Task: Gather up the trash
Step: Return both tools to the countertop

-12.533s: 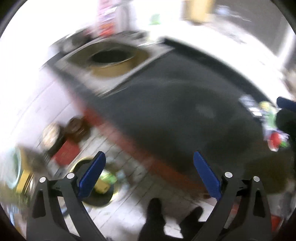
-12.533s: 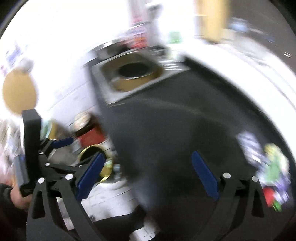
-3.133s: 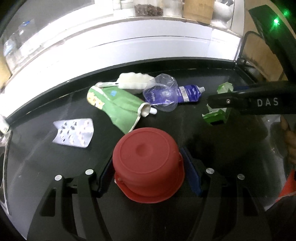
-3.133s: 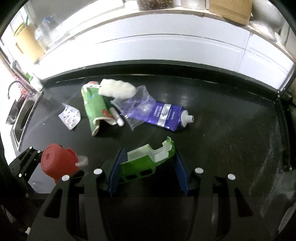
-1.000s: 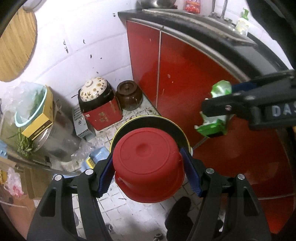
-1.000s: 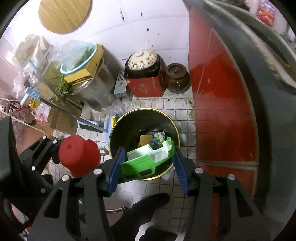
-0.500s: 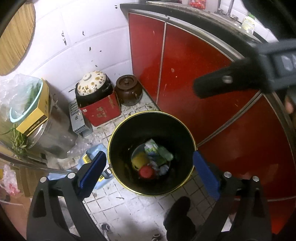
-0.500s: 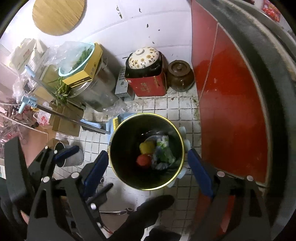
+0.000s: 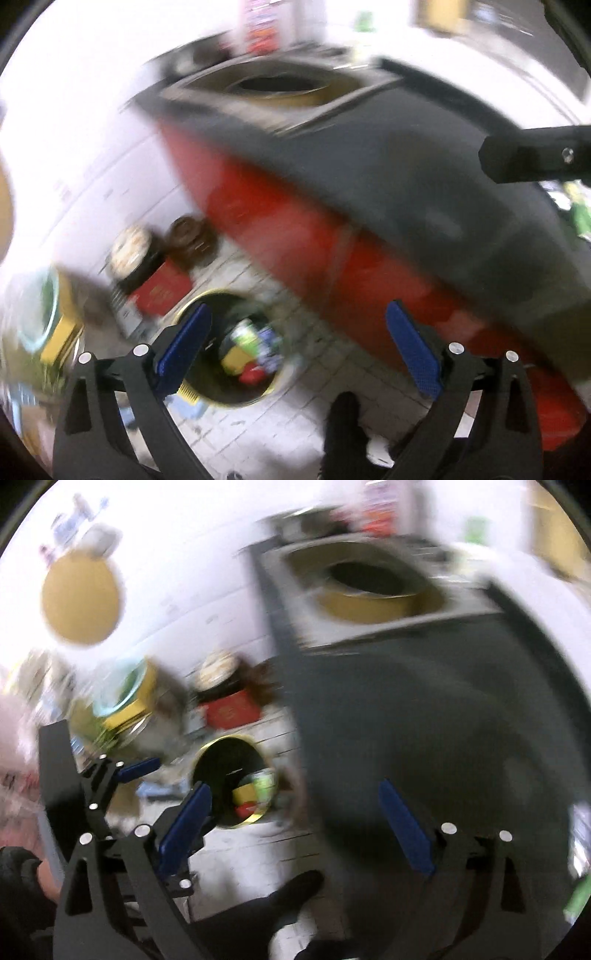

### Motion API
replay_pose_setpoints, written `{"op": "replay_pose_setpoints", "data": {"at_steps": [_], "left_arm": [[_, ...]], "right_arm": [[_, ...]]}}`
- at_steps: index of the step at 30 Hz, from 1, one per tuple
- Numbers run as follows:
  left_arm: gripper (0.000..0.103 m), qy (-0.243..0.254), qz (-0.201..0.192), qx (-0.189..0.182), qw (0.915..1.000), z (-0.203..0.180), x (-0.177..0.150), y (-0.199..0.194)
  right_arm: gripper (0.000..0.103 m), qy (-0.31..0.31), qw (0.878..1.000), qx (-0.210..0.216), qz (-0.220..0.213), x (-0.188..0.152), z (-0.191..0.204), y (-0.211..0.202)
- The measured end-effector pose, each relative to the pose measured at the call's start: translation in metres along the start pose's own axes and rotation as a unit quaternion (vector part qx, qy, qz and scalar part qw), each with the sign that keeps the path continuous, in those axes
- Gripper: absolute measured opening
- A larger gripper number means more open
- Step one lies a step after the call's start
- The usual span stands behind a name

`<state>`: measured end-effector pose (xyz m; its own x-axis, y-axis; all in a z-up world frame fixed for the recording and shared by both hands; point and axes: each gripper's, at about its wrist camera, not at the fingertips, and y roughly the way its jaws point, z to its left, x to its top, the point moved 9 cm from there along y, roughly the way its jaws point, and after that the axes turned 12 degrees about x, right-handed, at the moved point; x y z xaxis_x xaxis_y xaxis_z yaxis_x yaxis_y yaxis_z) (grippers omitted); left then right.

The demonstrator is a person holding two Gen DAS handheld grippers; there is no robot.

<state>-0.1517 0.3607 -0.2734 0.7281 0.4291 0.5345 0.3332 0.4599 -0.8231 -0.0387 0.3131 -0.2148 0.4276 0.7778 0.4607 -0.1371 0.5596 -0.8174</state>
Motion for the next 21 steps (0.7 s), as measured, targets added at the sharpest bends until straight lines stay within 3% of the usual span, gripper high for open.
{"op": "replay_pose_setpoints", "data": {"at_steps": [4,8,13,16,21], "left_arm": [[0.093,0.051,-0.010,-0.078,0.9956,-0.093,0.035,-0.034],[0.093,0.110,-0.016,-0.150,0.9824,-0.189,0.057,-0.073],[0.093,0.181,-0.035,-0.197,0.9630,-0.285,0.064,-0.120],[0.093,0.207,-0.038,-0.217,0.9532,-0.322,0.058,-0.141],[0.093,0.243,-0.052,-0.230,0.9408,-0.366,0.048,-0.166]], "right_arm": [[0.091,0.066,0.994,-0.062,-0.058,-0.031,-0.060,-0.089],[0.091,0.145,0.972,-0.135,-0.123,-0.087,-0.118,-0.185],[0.091,0.214,0.939,-0.210,-0.170,-0.162,-0.163,-0.273],[0.091,0.261,0.916,-0.235,-0.194,-0.211,-0.187,-0.315],[0.091,0.294,0.894,-0.259,-0.217,-0.264,-0.205,-0.353]]}}
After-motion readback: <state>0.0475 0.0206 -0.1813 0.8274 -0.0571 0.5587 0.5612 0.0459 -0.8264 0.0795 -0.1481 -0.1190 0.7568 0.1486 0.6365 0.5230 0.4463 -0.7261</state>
